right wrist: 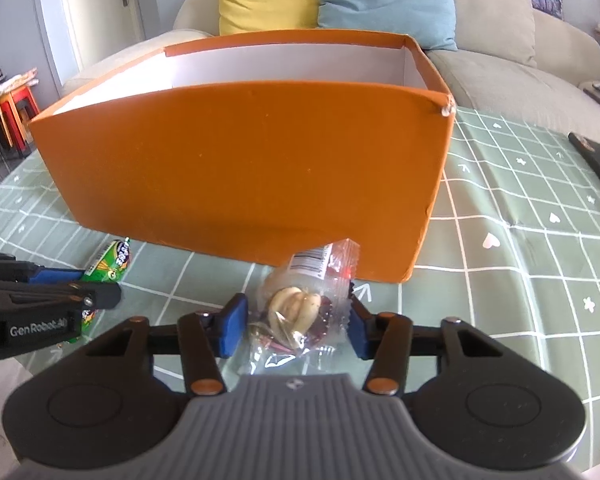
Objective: Organize snacks
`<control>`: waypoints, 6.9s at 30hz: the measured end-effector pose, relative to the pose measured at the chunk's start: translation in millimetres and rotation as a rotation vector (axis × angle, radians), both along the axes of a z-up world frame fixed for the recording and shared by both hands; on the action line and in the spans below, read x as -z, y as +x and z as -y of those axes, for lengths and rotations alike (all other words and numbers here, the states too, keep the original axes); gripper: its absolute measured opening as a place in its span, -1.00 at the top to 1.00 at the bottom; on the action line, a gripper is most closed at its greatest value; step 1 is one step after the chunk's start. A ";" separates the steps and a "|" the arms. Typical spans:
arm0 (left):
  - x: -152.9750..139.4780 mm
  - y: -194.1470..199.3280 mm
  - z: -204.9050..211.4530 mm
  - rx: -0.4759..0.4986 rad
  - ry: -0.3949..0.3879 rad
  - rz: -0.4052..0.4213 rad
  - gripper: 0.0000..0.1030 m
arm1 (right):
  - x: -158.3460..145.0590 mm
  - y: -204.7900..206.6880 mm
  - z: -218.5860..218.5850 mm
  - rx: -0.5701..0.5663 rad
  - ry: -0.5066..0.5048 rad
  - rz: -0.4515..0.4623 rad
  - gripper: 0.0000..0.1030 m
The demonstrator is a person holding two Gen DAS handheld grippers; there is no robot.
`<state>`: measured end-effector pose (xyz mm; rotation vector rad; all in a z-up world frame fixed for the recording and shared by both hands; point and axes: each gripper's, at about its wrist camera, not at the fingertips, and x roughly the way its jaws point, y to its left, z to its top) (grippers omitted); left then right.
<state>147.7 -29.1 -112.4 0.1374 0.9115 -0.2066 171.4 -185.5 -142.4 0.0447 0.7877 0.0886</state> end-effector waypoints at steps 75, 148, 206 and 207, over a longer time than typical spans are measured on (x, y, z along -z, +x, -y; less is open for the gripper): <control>-65.0 136.9 42.4 -0.018 0.010 -0.089 0.51 | -76.8 131.6 3.3 -0.137 -0.220 -0.106 0.15; -122.4 -59.3 -0.2 -0.061 0.038 0.325 -0.76 | -147.2 -92.5 14.6 0.052 -0.024 0.278 -0.93; -122.0 -56.8 2.0 -0.048 0.053 0.319 -0.76 | -143.6 -92.8 13.7 0.042 -0.033 0.265 -0.93; -122.0 -56.7 2.0 -0.048 0.054 0.319 -0.76 | -143.3 -92.9 13.8 0.042 -0.033 0.264 -0.93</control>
